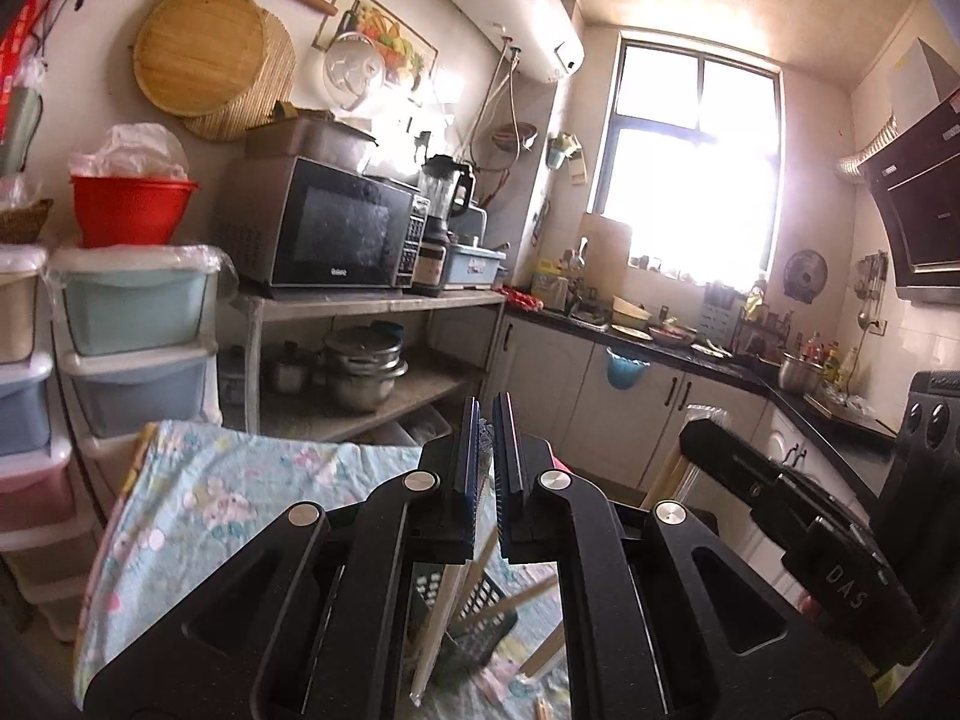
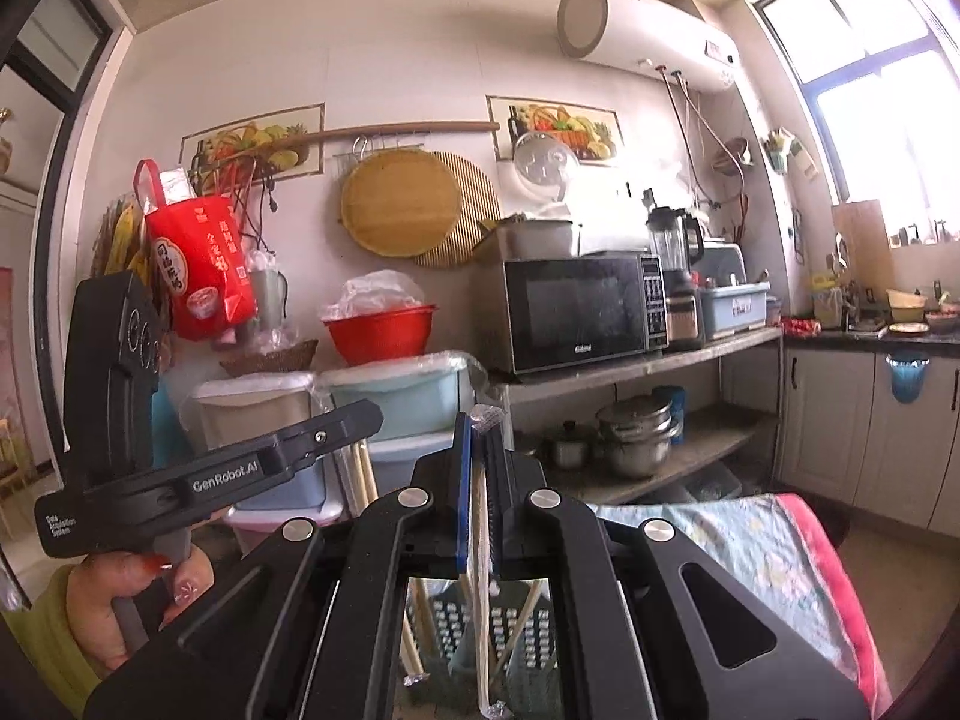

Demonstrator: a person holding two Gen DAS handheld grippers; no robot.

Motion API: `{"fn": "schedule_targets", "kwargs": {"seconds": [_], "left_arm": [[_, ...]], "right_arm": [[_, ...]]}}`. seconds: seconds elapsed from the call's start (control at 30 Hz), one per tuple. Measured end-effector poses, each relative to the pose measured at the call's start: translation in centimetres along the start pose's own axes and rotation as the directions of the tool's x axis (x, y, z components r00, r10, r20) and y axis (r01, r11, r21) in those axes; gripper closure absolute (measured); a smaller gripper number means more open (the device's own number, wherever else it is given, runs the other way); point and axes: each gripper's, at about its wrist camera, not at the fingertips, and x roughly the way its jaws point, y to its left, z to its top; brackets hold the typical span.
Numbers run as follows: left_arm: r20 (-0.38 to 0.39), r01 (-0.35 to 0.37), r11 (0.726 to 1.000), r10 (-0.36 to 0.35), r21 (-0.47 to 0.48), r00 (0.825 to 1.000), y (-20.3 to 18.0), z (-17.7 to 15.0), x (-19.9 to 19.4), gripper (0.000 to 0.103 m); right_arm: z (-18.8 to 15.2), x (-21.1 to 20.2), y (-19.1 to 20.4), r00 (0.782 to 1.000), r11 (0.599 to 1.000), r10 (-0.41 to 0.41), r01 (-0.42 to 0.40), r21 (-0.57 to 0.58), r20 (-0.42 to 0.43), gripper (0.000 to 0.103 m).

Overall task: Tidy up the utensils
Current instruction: 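Lift both held chopsticks upright and carry them above the green caddy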

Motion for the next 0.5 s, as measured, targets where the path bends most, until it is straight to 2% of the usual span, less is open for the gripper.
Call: {"fn": "schedule_targets", "kwargs": {"seconds": [0.27,0.5], "left_arm": [[0.022,-0.047,0.999,0.047,-0.016,0.999,1.7,1.0,0.8,0.101],[0.04,-0.07,0.997,0.072,-0.044,0.997,3.5,0.6,1.7,0.101]], "right_arm": [[1.7,1.5,-0.4,0.999,1.0,-0.016,0.017,-0.024,0.038,0.098],[1.2,3.0,-0.9,0.999,0.999,-0.026,0.027,-0.031,0.03,0.098]]}}
